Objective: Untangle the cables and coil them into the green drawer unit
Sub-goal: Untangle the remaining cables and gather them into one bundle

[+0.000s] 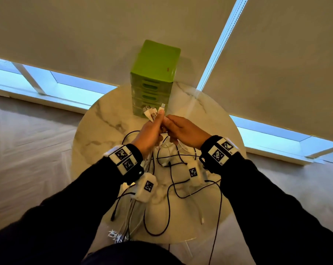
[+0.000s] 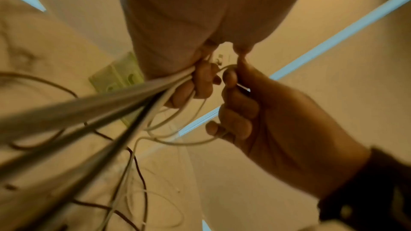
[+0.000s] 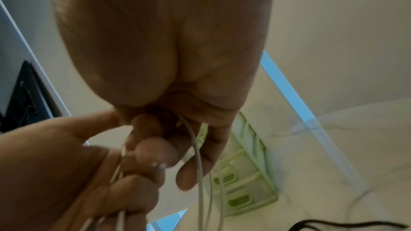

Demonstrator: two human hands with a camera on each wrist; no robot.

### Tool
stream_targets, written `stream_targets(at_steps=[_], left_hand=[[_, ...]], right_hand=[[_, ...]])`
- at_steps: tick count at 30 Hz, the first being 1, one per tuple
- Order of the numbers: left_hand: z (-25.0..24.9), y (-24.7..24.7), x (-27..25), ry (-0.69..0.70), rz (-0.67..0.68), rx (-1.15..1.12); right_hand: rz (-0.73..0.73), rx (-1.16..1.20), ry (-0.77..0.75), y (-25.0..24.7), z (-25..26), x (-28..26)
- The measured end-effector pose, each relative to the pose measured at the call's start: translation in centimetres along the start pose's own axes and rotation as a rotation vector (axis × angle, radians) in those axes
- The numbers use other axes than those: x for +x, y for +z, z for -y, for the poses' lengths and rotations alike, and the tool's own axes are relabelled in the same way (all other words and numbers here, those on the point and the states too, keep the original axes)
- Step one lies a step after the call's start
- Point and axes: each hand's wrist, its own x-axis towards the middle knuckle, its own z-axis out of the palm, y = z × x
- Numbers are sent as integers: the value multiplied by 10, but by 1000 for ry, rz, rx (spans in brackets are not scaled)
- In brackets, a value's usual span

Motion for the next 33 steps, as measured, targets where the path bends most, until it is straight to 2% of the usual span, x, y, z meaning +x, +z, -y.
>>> stream_targets(at_steps=[3, 5, 8, 14, 17, 23, 26, 30, 33], left_hand=[[-3, 9, 0, -43, 55, -81], [-5, 21, 0, -34, 74, -99], [-7, 32, 0, 15, -10, -176], [-13, 74, -13, 82, -16, -206], [-9, 102, -26, 132, 25, -153], [11, 176, -52, 206, 194, -34], [15, 201, -64, 228, 272, 24], [19, 227, -77, 130, 379, 61], [16, 240, -84, 12, 384, -32]], right_hand=[[45, -22, 4, -11, -9, -21], [48, -78, 60, -15, -17, -39], [48, -170, 124, -15, -31, -57], [-202, -198, 354, -29, -87, -131], [-281, -205, 430, -29, -97, -165], [-539, -80, 277, -18, -72, -218], [-604, -91, 305, -16, -64, -247], [-761, -143, 433, -18, -74, -295], [-814, -161, 623, -17, -100, -335]])
